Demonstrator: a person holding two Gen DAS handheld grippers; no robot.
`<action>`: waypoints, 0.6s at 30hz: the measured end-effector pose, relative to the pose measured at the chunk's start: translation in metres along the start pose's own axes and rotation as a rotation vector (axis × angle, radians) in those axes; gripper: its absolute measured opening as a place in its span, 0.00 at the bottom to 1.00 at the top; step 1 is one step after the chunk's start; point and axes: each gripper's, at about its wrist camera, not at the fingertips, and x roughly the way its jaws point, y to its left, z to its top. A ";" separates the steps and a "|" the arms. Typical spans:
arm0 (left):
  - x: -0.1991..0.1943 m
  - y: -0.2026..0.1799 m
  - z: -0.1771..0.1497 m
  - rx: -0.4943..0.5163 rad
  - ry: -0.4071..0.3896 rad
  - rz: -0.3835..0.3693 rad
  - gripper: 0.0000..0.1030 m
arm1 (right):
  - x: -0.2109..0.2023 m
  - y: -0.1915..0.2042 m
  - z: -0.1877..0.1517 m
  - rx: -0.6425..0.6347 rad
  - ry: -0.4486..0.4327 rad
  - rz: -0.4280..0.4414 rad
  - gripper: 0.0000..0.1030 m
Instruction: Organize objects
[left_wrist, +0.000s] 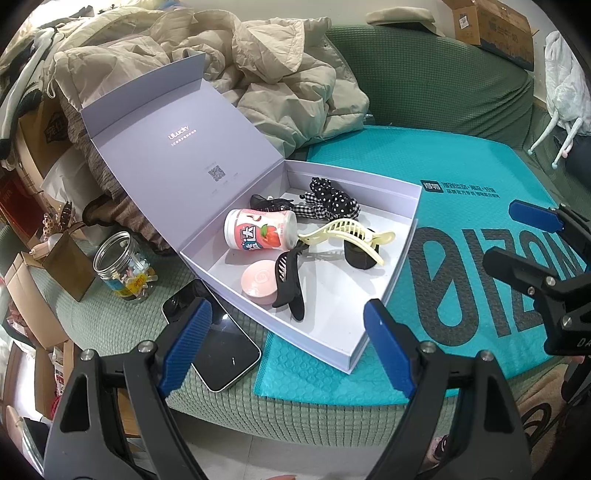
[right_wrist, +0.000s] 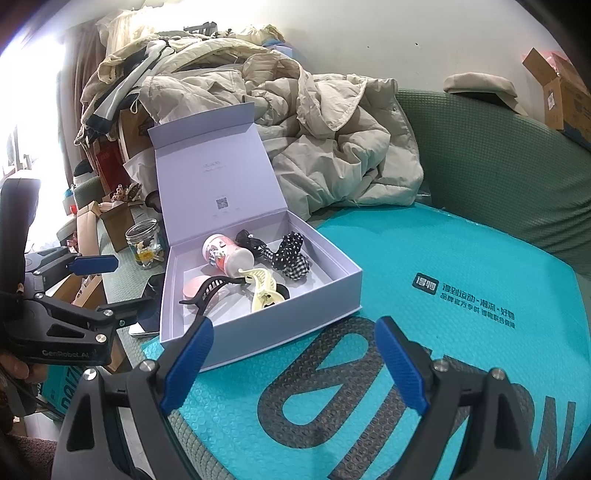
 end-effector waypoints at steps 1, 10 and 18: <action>0.000 0.000 0.000 0.001 0.000 0.002 0.81 | 0.000 0.000 0.000 0.001 0.002 0.000 0.87; 0.000 0.000 0.001 0.004 -0.001 -0.001 0.81 | 0.003 0.000 -0.002 0.007 0.012 -0.003 0.88; 0.002 0.001 0.001 0.013 0.014 -0.010 0.81 | 0.006 -0.001 -0.004 0.014 0.024 -0.003 0.88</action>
